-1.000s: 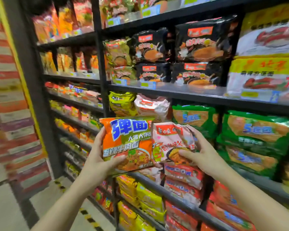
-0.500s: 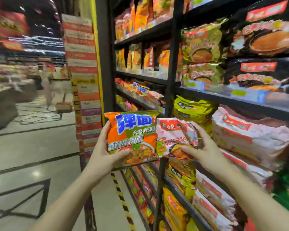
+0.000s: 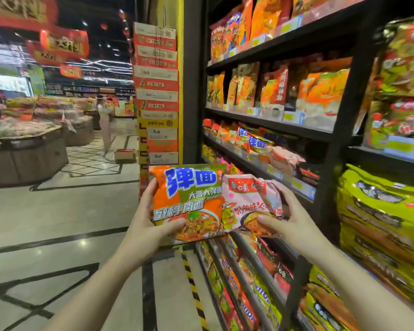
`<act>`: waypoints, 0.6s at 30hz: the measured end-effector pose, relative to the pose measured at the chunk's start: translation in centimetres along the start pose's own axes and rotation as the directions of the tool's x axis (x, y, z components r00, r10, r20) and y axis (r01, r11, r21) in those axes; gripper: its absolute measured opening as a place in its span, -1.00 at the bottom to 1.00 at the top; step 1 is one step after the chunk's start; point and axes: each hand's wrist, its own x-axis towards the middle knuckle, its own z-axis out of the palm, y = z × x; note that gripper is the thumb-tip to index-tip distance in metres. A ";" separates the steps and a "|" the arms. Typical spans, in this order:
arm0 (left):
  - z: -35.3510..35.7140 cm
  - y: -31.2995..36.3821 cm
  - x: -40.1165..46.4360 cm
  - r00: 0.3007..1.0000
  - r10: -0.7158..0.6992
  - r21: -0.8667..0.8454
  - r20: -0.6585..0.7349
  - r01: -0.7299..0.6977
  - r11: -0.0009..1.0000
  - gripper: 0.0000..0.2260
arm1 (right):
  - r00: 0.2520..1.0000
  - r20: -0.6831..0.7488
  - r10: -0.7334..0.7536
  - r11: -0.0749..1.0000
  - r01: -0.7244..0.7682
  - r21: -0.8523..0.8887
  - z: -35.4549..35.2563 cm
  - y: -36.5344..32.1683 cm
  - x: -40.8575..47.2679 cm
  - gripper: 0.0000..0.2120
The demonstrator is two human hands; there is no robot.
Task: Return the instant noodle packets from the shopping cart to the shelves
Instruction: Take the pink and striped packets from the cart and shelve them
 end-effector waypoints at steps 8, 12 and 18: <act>-6.4 -2.0 13.1 0.999 0.008 0.022 0.046 -0.009 1.000 -0.06 | 0.999 -0.038 0.015 1.000 -0.016 -0.002 6.2 1.5 11.6 -0.20; -8.6 -3.8 18.9 0.998 -0.005 0.023 0.069 0.003 1.000 -0.07 | 0.997 -0.063 0.040 0.999 -0.039 0.015 8.6 3.0 16.7 -0.24; -9.8 -8.2 27.5 0.996 -0.024 0.024 0.087 0.022 0.999 -0.06 | 0.992 -0.093 0.080 0.994 -0.086 -0.060 10.5 6.9 23.7 -0.20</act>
